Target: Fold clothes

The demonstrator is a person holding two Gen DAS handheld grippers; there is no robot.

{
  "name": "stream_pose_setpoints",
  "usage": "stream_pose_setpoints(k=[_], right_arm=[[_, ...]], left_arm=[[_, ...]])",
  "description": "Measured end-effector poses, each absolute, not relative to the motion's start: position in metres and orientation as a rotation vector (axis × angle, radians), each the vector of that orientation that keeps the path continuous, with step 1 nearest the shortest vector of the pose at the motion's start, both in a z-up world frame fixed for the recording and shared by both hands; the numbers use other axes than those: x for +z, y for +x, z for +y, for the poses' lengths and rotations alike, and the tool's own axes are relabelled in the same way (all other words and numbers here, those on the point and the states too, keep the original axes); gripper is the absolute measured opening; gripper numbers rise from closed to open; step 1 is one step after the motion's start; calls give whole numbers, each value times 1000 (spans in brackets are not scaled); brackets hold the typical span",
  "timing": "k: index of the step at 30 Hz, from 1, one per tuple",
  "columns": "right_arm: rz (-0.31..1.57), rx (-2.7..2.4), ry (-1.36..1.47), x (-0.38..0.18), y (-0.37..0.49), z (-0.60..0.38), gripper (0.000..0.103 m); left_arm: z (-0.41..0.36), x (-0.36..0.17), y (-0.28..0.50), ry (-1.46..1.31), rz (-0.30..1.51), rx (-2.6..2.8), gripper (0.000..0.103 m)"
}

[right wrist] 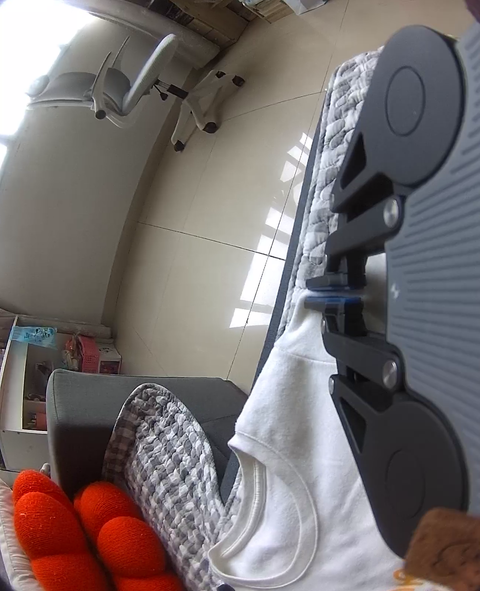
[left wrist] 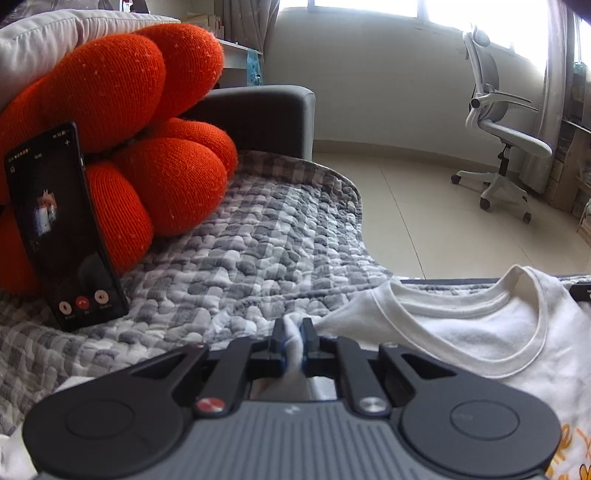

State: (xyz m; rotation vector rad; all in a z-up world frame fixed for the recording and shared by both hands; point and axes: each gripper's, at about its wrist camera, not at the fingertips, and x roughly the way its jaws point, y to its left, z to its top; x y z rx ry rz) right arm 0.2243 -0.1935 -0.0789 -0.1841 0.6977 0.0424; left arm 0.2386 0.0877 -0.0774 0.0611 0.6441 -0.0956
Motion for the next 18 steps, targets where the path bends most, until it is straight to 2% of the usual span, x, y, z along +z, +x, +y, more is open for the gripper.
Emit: stream_pose_setpoints(k=[4, 5, 6, 7, 8, 9, 10, 11, 16, 18], right_arm=[[710, 68, -146, -71, 220, -200, 6], [708, 78, -112, -66, 217, -204, 13], [704, 89, -74, -62, 213, -209, 15], [702, 97, -43, -58, 209, -214, 16], [702, 101, -17, -54, 205, -220, 22], [702, 106, 10, -50, 200, -226, 28], [702, 110, 36, -46, 195, -231, 42], [701, 115, 62, -42, 191, -237, 45], [715, 99, 131, -30, 163, -262, 45], [719, 82, 147, -27, 151, -269, 46]], left_arm=[[86, -68, 234, 71, 642, -97, 14], [85, -64, 231, 69, 641, -101, 20], [85, -60, 229, 64, 636, -106, 25], [85, -55, 226, 58, 630, -114, 36], [84, -50, 222, 49, 623, -127, 42], [83, -45, 218, 40, 619, -146, 45], [81, -41, 213, 30, 621, -167, 51], [78, -38, 210, 20, 627, -186, 59], [65, -26, 188, -40, 647, -278, 77], [59, -24, 178, -72, 652, -309, 78]])
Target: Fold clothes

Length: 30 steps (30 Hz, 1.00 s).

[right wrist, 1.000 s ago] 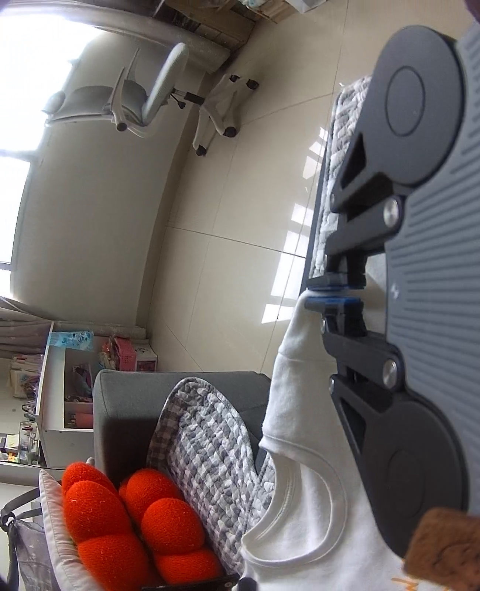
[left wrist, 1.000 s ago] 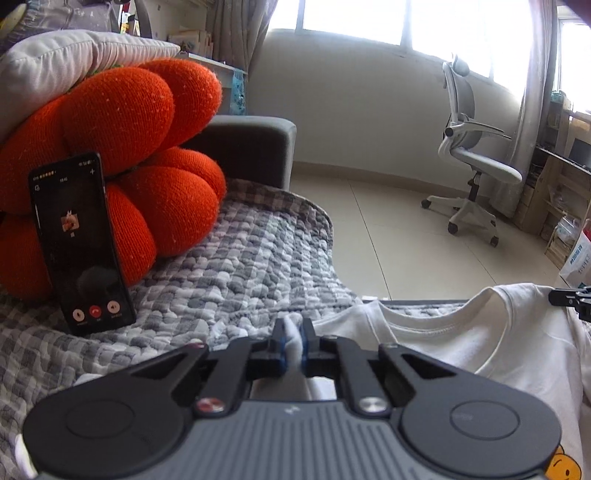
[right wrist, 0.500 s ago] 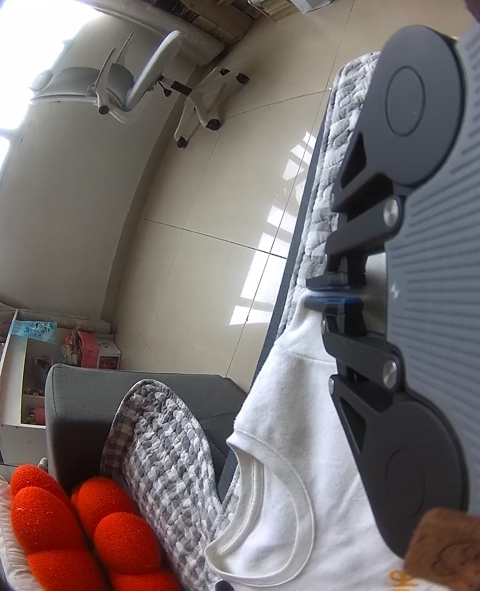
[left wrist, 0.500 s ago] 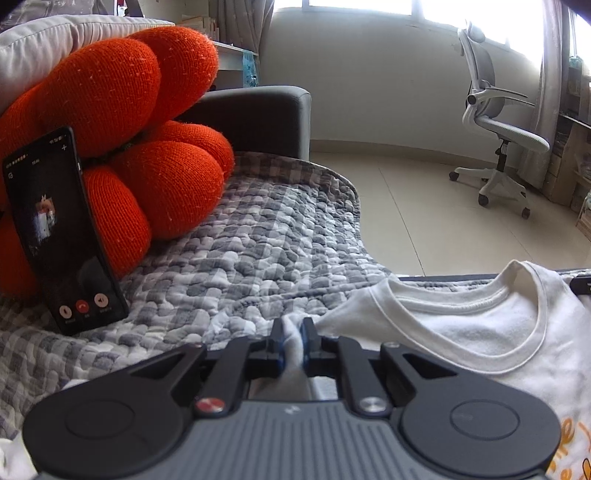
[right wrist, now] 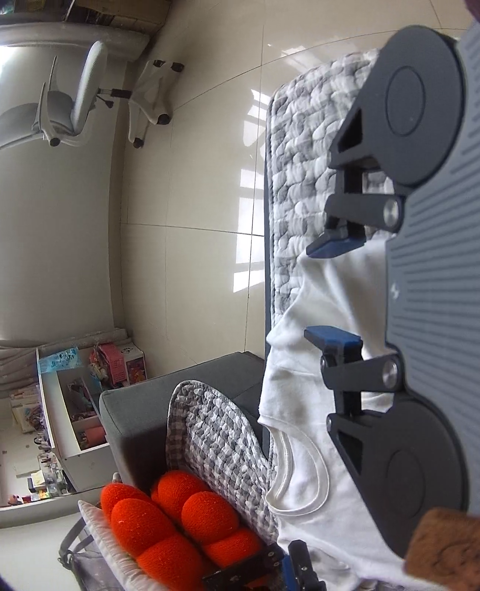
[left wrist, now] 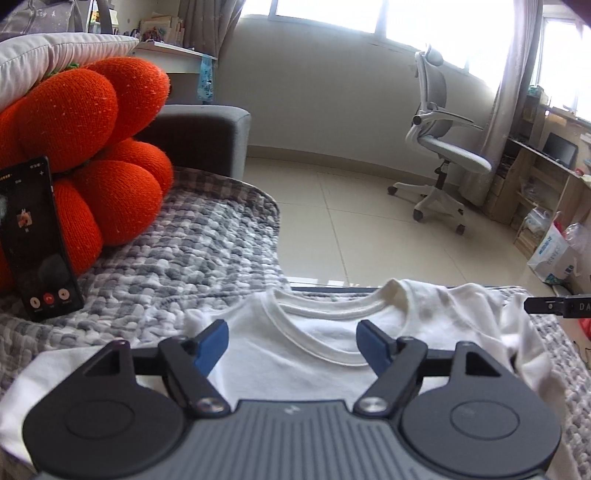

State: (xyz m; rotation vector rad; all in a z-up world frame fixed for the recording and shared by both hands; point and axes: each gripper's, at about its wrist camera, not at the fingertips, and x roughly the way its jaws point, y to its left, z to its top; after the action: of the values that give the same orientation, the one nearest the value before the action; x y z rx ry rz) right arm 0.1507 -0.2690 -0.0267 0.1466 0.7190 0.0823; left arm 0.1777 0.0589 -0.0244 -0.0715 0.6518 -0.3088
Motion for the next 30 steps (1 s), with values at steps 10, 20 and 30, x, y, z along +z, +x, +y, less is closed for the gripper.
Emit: stream_pose_setpoints(k=[10, 20, 30], right_arm=[[774, 177, 250, -31, 98, -266, 47], [788, 228, 281, -54, 100, -231, 46], [721, 142, 243, -44, 93, -258, 10]], left_arm=[[13, -44, 143, -103, 694, -369, 79], [-10, -61, 131, -78, 731, -382, 83], [-19, -60, 134, -32, 727, -395, 83]])
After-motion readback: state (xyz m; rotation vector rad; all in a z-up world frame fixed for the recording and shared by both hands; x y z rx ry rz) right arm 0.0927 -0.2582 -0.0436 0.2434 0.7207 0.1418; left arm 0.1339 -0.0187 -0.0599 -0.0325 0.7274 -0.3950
